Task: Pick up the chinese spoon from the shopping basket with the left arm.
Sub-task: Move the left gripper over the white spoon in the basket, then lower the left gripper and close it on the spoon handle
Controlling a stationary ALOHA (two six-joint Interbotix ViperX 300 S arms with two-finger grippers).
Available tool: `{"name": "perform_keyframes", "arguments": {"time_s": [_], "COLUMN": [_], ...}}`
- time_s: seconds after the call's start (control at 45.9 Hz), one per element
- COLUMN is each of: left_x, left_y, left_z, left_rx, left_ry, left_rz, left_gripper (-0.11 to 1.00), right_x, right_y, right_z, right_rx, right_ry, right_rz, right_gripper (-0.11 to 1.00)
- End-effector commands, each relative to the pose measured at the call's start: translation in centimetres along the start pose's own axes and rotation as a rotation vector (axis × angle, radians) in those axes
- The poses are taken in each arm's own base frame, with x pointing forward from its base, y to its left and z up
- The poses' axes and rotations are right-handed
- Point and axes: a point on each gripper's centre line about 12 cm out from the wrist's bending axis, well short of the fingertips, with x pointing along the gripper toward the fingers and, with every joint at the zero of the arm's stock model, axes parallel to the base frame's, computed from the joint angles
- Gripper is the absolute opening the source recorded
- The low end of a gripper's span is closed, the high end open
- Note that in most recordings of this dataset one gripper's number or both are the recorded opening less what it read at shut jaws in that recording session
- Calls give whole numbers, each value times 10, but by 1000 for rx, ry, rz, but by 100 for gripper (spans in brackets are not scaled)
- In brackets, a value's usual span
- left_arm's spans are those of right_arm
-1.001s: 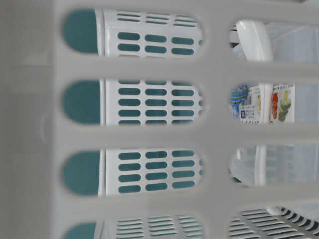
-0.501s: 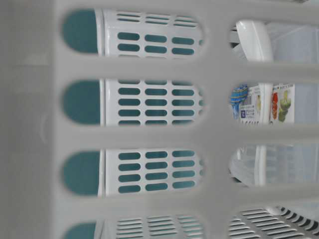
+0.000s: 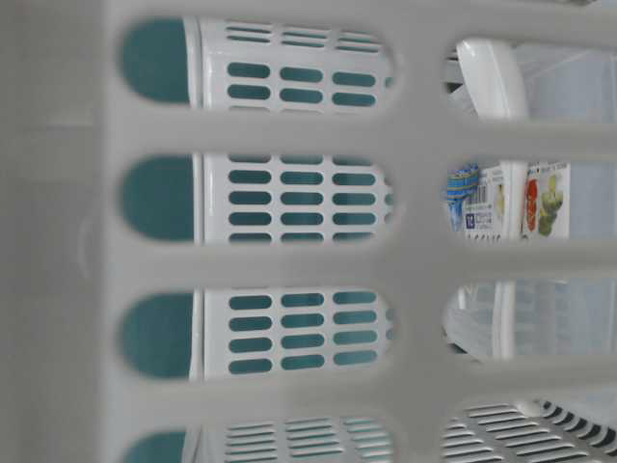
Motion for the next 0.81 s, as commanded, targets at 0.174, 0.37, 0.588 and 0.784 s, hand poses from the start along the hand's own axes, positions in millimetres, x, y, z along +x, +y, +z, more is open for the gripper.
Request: {"name": "perform_keyframes", "arguments": {"time_s": [0.174,0.37,0.588,0.784], "left_x": [44,93,137,164], "left_y": [-5,-15,-32,-41], "left_z": [16,13,-1,-25], "left_rx": [-1,26,40,60], "left_ry": [135,292,375,452], "left_rz": [-6,-19,-38,-47], "left_gripper": [55,90,85,85], "right_x": [3,3,3,3], "right_y": [0,-4,-4,-4], "right_z": [9,9,9,8], "right_rx": [-3,-4,-4,-4], "right_ry": [-13,-15,-15,-13], "right_rz": [-4,-22,-25,-25], "right_gripper": [73,72,72,72]}}
